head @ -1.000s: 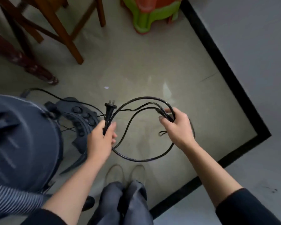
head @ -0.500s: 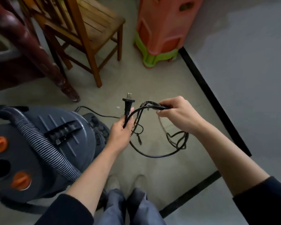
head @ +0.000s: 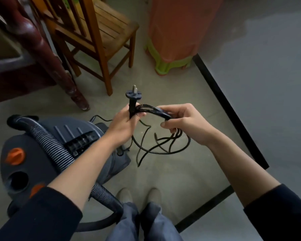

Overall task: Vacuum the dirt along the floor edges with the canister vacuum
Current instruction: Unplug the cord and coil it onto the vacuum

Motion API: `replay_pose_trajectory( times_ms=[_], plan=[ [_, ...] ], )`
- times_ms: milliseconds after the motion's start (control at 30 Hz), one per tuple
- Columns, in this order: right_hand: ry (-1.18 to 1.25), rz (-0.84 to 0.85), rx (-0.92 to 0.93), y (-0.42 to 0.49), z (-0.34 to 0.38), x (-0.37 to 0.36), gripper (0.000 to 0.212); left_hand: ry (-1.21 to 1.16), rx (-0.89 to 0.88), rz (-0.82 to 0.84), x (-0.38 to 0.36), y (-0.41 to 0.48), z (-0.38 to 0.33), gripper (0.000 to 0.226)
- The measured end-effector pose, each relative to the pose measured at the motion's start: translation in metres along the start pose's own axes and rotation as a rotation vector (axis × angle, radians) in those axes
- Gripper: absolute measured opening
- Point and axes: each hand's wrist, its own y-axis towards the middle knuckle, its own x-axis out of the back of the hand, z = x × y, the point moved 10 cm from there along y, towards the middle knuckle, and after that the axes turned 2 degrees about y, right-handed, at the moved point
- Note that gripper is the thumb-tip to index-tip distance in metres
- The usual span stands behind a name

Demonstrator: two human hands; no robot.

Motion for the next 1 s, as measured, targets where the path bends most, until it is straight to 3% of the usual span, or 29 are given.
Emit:
replay_pose_trajectory(
  times_ms=[167, 267, 367, 433, 533, 667, 767, 833, 933, 1000],
  plan=[
    [-0.063, -0.215, -0.033, 0.013, -0.023, 0.017, 0.007, -0.113, -0.141, -0.082, 0.050, -0.014, -0.040, 0.024],
    [-0.240, -0.294, -0.107, 0.023, -0.032, 0.013, 0.023, -0.338, -0.149, -0.127, 0.075, -0.026, -0.050, 0.020],
    [-0.144, -0.351, -0.028, 0.031, -0.002, 0.001, 0.038, -0.355, -0.112, -0.133, 0.094, -0.035, -0.049, 0.032],
    [-0.055, -0.276, 0.002, 0.037, 0.021, -0.014, 0.047, -0.377, -0.057, -0.135, 0.101, -0.041, -0.044, 0.034],
    [0.037, -0.167, 0.008, 0.039, 0.049, -0.034, 0.044, -0.314, 0.025, -0.138, 0.105, -0.049, -0.034, 0.037],
    [-0.131, -0.014, -0.010, 0.023, 0.078, -0.054, 0.044, -0.223, 0.043, -0.057, 0.101, -0.062, -0.031, 0.022],
    [-0.190, 0.076, -0.055, 0.020, 0.085, -0.068, 0.042, -0.338, 0.117, 0.077, 0.087, -0.073, -0.024, 0.057],
    [-0.239, 0.102, -0.093, 0.024, 0.087, -0.077, 0.046, -0.337, 0.174, 0.163, 0.073, -0.078, -0.020, 0.068],
    [-0.327, 0.156, -0.139, 0.030, 0.087, -0.091, 0.045, -0.148, 0.201, 0.270, 0.050, -0.084, -0.023, 0.057],
    [-0.427, 0.210, -0.112, 0.035, 0.089, -0.102, 0.044, -0.179, 0.231, 0.237, 0.045, -0.085, -0.020, 0.037]
  ],
)
